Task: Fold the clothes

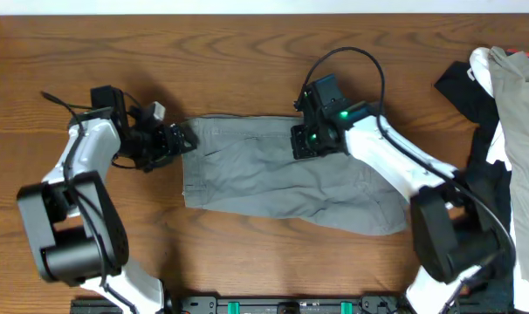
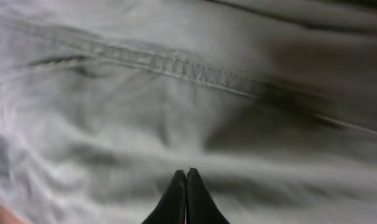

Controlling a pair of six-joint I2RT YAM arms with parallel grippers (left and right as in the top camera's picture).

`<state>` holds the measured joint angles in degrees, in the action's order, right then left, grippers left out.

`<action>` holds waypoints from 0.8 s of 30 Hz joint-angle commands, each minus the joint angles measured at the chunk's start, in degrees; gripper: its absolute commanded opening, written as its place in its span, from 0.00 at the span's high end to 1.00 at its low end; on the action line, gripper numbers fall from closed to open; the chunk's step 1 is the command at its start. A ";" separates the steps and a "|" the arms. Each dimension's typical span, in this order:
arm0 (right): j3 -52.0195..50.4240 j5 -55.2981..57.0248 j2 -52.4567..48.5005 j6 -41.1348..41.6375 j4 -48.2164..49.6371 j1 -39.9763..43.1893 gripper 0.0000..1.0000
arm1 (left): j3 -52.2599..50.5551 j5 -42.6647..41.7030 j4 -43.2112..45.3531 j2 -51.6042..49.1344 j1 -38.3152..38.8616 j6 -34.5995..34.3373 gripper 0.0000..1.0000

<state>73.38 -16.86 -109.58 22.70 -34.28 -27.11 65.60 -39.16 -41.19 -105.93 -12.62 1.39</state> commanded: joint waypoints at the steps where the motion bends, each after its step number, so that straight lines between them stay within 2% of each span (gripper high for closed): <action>1: -0.02 -7.58 -4.33 9.55 1.53 0.48 0.99 | -0.42 -4.72 -0.07 -2.78 0.17 1.66 0.20; 5: -0.02 -11.52 -7.98 13.73 1.68 0.35 0.99 | -0.50 -0.92 0.09 -5.81 0.22 1.84 0.20; 10: -0.02 -11.87 -8.94 13.70 1.51 -0.35 0.99 | -0.57 0.79 1.20 -9.07 1.44 1.77 0.19; 18: -0.02 -11.63 -8.94 13.66 1.29 -0.44 0.99 | -0.57 0.83 4.35 -11.63 8.66 1.79 0.21; 20: -0.02 -11.63 -8.94 13.64 1.27 -0.44 0.99 | -0.50 0.83 4.83 -11.63 10.29 1.79 0.29; 24: -0.02 -11.65 -8.94 13.38 1.22 -0.63 0.99 | -0.50 1.27 4.83 -11.63 11.47 1.77 0.64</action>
<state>73.38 -27.86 -117.60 35.59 -32.82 -27.22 67.00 -42.70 -35.75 -114.24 -2.07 2.55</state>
